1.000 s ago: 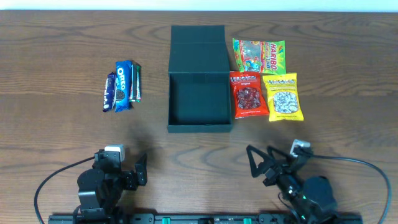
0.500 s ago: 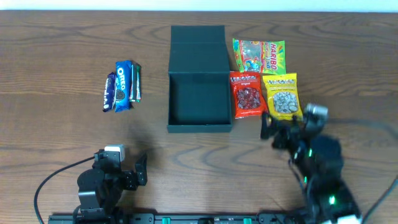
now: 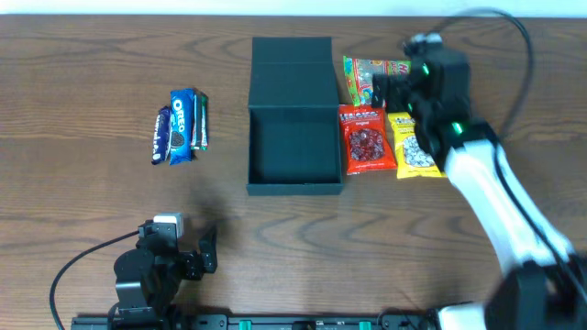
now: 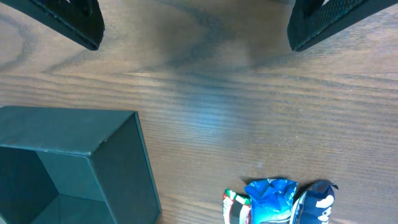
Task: Pack container
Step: 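Reach the right gripper to the Haribo bag behind the red bag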
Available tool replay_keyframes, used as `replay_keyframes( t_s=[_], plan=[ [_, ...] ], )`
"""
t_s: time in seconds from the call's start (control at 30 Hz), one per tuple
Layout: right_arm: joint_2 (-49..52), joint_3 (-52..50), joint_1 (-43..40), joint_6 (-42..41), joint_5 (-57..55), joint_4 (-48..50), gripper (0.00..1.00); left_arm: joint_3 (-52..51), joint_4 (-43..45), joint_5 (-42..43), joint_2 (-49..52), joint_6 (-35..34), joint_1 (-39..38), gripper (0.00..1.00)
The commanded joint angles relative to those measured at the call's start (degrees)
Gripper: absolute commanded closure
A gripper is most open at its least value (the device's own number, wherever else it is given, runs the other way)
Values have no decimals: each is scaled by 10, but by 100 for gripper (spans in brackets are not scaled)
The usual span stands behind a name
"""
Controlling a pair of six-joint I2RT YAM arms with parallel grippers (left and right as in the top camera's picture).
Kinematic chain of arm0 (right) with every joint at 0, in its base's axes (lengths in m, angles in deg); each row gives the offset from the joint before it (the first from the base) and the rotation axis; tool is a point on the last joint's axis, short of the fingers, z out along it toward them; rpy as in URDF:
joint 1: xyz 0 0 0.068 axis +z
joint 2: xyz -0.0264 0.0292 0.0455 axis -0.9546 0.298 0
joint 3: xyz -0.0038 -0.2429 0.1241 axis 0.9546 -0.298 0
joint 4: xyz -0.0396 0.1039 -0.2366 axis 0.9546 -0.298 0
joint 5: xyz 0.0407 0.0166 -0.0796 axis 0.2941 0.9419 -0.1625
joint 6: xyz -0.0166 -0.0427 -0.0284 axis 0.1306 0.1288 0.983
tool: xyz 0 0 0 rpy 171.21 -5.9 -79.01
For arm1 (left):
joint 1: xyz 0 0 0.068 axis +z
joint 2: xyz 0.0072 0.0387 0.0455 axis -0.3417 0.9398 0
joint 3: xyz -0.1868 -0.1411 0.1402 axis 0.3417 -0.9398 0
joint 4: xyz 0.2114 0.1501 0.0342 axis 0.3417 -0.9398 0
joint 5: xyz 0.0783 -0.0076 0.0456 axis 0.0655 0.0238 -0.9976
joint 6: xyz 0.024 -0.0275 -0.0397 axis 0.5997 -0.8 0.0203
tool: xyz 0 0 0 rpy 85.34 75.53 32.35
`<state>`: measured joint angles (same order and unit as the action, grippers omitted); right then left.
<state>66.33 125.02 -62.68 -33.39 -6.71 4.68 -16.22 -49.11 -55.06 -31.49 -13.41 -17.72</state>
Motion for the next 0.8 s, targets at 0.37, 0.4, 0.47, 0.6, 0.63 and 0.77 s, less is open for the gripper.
replay_keyframes(
  t_s=[0.37,0.4,0.47,0.6,0.63,0.77],
  plan=[
    [275,148,-4,14,-12,1,1,-2,0,9,-3,0,3,5],
    [280,148,-5,13,-12,0,1,-2,0,9,-3,0,3,5],
    [290,148,-7,13,-12,-3,3,-2,0,9,-3,0,3,4],
    [311,148,-14,13,-14,-4,7,-2,0,9,-3,0,3,5],
    [315,148,-15,10,-14,-5,9,-2,0,9,-3,0,3,5],
    [328,148,-21,4,-14,-13,23,-2,0,9,-3,0,3,5]
  ],
)
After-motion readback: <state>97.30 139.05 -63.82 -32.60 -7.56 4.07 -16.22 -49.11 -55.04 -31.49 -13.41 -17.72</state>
